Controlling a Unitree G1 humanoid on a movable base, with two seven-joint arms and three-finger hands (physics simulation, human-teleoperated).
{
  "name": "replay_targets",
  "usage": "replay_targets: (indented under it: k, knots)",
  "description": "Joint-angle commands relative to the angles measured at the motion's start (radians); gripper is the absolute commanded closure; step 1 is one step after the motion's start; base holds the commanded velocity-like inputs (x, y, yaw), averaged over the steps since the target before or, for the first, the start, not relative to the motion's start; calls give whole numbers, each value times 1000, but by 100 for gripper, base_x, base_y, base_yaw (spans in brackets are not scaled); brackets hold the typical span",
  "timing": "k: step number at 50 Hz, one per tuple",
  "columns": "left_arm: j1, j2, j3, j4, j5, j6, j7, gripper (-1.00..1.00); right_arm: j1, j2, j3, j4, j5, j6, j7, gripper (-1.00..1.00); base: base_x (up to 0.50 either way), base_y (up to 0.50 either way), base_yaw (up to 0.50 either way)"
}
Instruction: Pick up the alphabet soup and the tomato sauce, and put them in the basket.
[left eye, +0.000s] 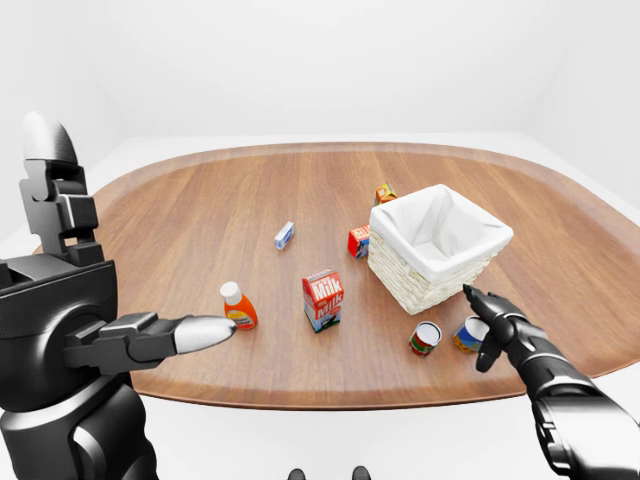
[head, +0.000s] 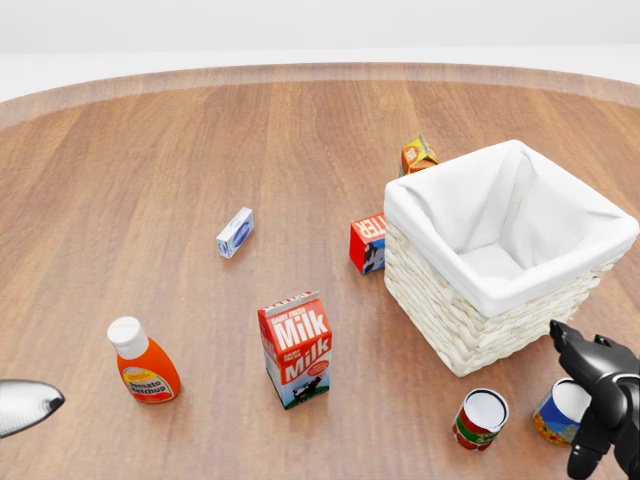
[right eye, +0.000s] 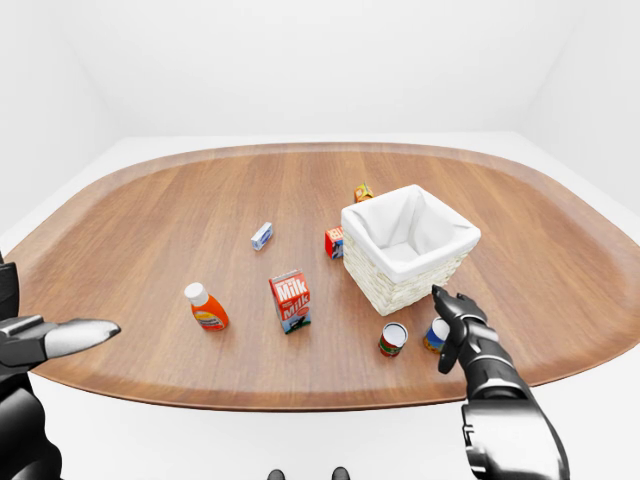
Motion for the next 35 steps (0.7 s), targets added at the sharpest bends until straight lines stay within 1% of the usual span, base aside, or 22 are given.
replay_targets:
  k: [1, 14, 35]
  knots:
    - [2, 0, 3, 2, 1, 0, -1, -93, -13, 1, 4, 18, -19, 0, 0, -100, 0, 0, 0]
    - [8, -4, -7, 16, 18, 0, -8, -94, -26, 9, 5, 37, -32, 0, -7, -100, 0, 0, 0]
    - [12, -6, -2, 26, 23, 0, -16, -93, -37, 20, 7, 57, -61, 0, -10, -100, 0, 0, 0]
